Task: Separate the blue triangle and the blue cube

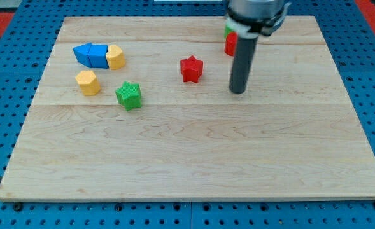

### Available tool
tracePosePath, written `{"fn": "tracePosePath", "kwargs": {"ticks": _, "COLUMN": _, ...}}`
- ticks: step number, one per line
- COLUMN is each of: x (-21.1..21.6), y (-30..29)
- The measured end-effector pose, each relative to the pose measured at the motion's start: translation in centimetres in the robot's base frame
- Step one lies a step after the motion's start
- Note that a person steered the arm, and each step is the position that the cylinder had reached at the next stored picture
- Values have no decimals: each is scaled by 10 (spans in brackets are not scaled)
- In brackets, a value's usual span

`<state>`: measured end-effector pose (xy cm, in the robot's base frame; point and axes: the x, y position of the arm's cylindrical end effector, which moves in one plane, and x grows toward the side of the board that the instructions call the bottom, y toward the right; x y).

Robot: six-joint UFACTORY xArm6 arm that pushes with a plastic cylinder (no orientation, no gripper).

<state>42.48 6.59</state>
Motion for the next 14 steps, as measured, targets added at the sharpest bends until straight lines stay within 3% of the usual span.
{"fn": "tracePosePath", "kwargs": {"ticks": 3, "x": 58, "y": -247}}
{"fn": "tracePosePath", "kwargs": {"ticks": 4, "x": 41, "y": -337}}
{"fn": "tracePosePath", "kwargs": {"ticks": 5, "x": 19, "y": -370}}
{"fn": "tracePosePath", "kwargs": {"ticks": 7, "x": -53, "y": -304}}
{"fn": "tracePosePath", "kwargs": {"ticks": 14, "x": -125, "y": -268}}
